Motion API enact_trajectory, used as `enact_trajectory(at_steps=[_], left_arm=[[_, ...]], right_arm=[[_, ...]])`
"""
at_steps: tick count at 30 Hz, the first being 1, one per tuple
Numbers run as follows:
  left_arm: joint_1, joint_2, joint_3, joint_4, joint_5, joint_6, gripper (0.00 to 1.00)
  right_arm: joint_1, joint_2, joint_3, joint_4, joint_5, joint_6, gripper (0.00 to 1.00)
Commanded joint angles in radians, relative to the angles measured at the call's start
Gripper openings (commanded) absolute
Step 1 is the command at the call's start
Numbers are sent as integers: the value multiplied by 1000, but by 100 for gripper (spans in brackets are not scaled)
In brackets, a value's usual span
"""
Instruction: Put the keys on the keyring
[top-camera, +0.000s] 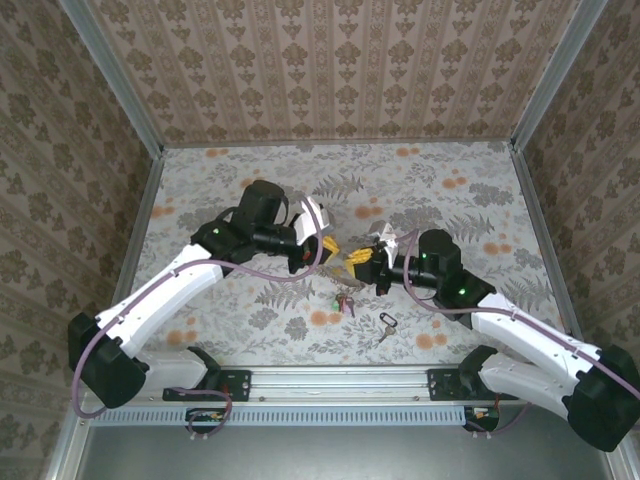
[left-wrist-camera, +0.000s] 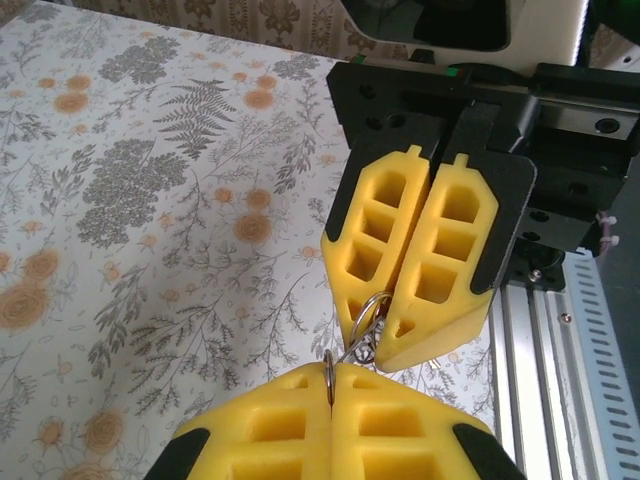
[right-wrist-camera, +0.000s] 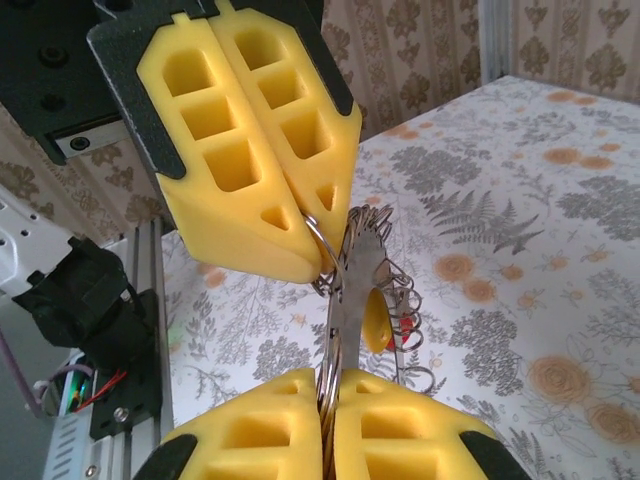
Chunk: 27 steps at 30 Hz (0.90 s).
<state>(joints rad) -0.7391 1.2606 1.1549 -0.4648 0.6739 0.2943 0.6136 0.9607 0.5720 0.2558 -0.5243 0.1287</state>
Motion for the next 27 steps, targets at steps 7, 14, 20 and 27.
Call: enact_trajectory(at_steps=[7,14,20,27], left_arm=[[-84,99,157,-190,-328,67,0],[-115,190,249,-291,-433,42,0],[-127,260,330,-364,-486,-4,0],[-150,353,465,-484,-542,-55,0]], right_arm=[[-3,-109,-26,-69,234,-49,0],[25,-120,-21,-99,352,-85,0],[63,-123,-30,-87,431,-117,0],[130,-126,-32,-73,527,-174,0]])
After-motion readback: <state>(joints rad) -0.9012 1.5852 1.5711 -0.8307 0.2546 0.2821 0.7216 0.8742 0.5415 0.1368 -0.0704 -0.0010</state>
